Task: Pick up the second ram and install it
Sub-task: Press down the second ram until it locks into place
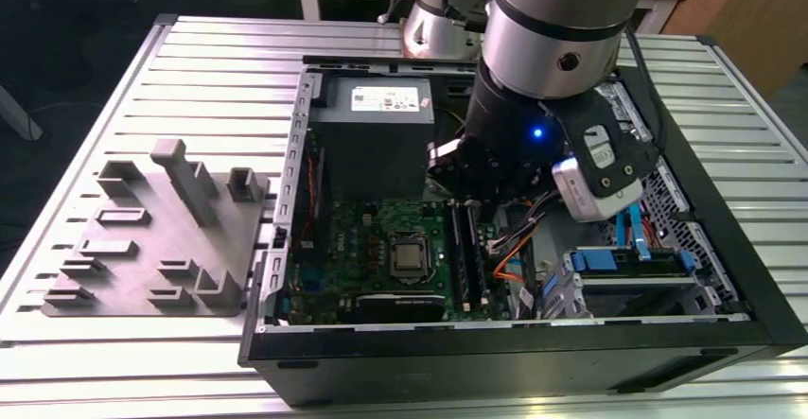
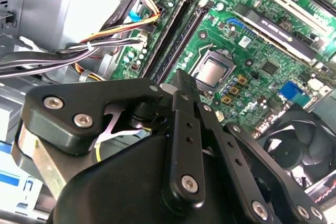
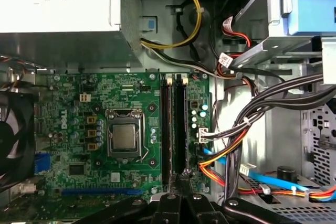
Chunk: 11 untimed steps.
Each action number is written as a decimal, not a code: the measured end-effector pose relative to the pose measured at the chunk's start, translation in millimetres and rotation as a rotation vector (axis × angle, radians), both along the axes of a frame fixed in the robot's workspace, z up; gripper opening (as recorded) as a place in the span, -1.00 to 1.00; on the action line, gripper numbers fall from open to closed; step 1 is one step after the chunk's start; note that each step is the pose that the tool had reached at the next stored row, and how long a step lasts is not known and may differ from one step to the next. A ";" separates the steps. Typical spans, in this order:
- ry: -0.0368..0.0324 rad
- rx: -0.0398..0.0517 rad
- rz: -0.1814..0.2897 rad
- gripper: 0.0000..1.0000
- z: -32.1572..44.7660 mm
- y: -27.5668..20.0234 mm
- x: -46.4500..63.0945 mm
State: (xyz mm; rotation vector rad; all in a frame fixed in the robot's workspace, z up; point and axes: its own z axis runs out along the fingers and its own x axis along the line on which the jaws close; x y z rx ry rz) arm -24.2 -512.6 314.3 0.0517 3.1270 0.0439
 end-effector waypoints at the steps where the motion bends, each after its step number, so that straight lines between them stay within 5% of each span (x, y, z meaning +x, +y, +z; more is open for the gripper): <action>1: 0.0000 -0.0001 0.000 -0.86 -0.9 -0.3 0.0; 11: 0.0000 0.0000 0.000 -0.86 -13.9 -4.3 0.0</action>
